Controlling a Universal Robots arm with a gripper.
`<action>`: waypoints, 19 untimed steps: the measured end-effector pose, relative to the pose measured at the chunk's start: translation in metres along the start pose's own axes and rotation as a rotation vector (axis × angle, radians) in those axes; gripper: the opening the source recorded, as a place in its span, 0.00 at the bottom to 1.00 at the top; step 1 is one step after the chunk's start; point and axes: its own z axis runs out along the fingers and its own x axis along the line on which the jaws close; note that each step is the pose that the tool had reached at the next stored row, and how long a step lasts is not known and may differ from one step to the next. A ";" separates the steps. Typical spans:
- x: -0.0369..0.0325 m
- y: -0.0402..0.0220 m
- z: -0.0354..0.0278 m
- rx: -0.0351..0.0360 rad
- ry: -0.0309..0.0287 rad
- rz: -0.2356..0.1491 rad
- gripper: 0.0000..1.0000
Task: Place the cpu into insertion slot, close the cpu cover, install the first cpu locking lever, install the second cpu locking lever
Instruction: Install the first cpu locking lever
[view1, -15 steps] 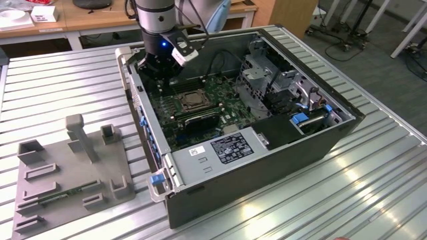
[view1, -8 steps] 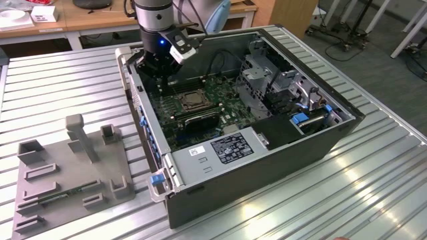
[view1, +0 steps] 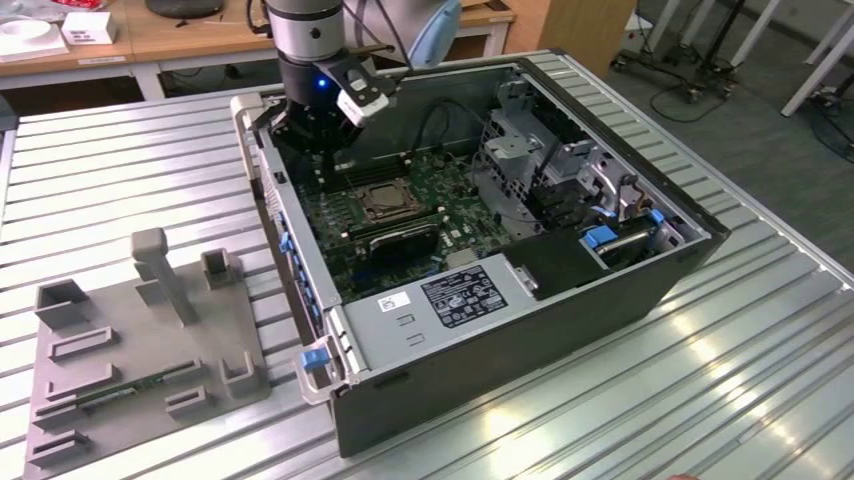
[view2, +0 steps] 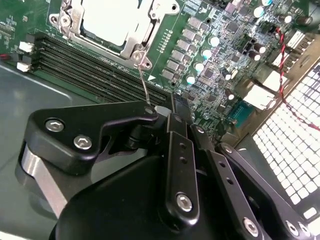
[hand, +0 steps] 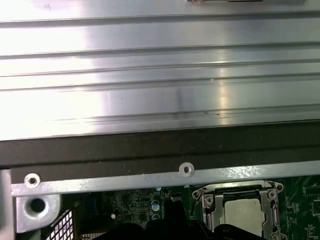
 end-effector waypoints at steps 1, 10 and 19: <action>0.0001 0.0010 0.0005 -0.0016 -0.0002 0.001 0.11; 0.0003 0.0039 0.0012 -0.0019 -0.0015 0.000 0.11; 0.0012 -0.0093 0.0009 -0.0028 -0.0007 0.001 0.11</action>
